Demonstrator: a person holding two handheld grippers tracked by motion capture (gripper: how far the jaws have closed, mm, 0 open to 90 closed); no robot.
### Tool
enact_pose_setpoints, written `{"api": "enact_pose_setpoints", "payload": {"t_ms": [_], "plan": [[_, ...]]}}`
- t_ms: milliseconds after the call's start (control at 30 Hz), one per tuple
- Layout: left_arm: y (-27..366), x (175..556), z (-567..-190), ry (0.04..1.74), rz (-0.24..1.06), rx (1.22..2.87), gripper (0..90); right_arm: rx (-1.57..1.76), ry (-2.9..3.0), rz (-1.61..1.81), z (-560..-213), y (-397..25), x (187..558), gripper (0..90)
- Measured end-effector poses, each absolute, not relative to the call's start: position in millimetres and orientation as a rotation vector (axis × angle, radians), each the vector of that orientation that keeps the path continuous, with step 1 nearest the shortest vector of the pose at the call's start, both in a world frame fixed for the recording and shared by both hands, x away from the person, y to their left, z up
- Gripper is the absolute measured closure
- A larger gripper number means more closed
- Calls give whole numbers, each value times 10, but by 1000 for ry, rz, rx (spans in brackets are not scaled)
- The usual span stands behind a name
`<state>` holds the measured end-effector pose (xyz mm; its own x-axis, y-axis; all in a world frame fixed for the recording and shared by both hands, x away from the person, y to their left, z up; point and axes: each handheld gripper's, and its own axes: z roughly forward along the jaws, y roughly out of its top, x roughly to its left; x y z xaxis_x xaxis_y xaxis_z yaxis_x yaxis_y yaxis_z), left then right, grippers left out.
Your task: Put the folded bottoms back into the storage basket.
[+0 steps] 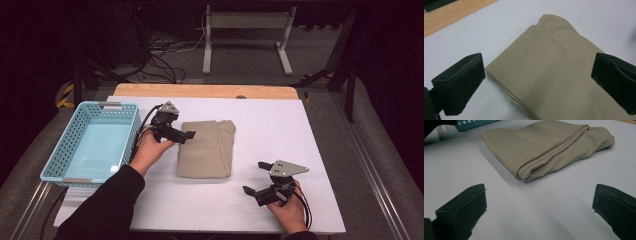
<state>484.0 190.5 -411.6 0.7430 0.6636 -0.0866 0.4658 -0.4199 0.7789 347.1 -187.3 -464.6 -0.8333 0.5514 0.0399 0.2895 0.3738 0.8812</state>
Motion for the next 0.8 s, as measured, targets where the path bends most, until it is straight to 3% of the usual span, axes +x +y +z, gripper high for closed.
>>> {"api": "enact_pose_setpoints", "payload": {"t_ms": [800], "plan": [[1777,5100,-4341,972,256,2137,0,734,2385,1439,-4651,-1863,3471,0]]}}
